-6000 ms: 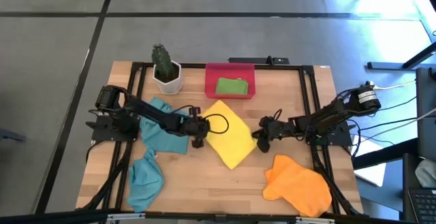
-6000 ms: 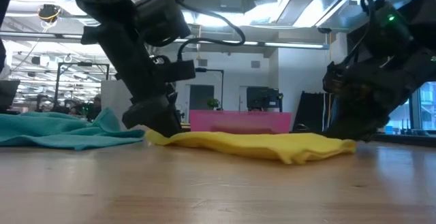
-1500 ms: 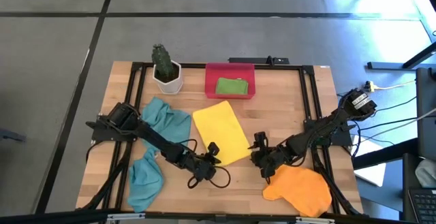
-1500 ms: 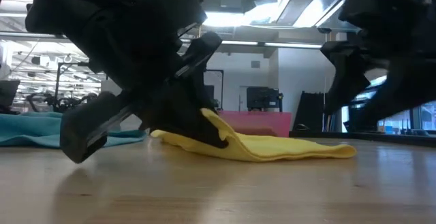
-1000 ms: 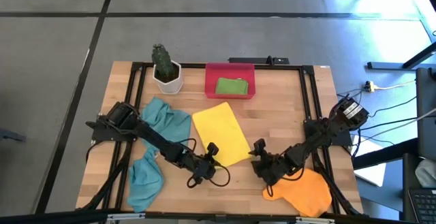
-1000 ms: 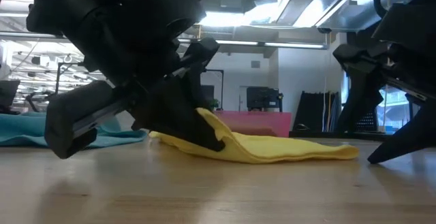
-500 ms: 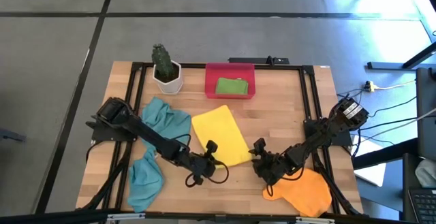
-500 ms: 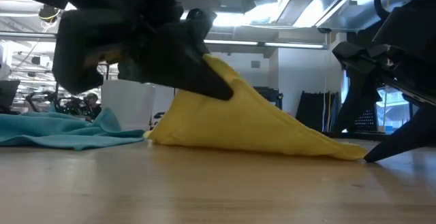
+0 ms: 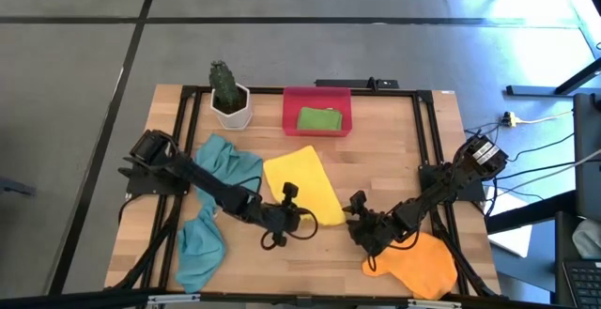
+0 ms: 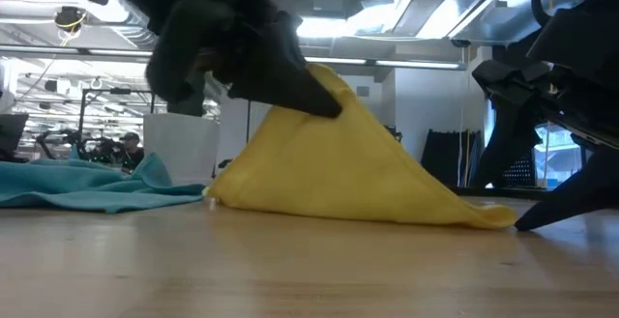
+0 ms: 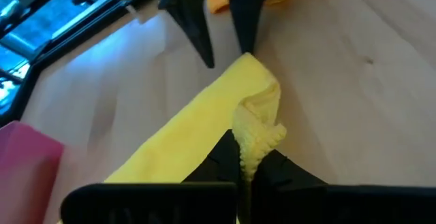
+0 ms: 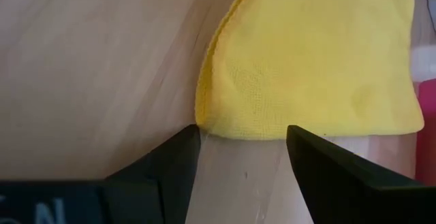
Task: Fold microfiber towels
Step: Fold the yellow microfiber towel
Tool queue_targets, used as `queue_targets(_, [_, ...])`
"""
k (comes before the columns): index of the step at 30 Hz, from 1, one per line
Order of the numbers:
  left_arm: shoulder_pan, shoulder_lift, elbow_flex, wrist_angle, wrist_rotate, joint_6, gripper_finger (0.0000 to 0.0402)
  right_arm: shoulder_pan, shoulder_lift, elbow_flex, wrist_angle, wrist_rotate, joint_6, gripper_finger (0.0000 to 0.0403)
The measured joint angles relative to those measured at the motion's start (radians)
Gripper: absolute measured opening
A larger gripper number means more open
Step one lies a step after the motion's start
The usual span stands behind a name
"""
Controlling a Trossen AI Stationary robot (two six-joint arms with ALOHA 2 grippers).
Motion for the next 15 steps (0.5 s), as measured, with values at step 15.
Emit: queue_targets(15, [0.016,-0.066,0.001,-0.047,-0.088,-0.025,0.0,0.0,0.025,0.0,0.091,0.004,-0.002,0.0225])
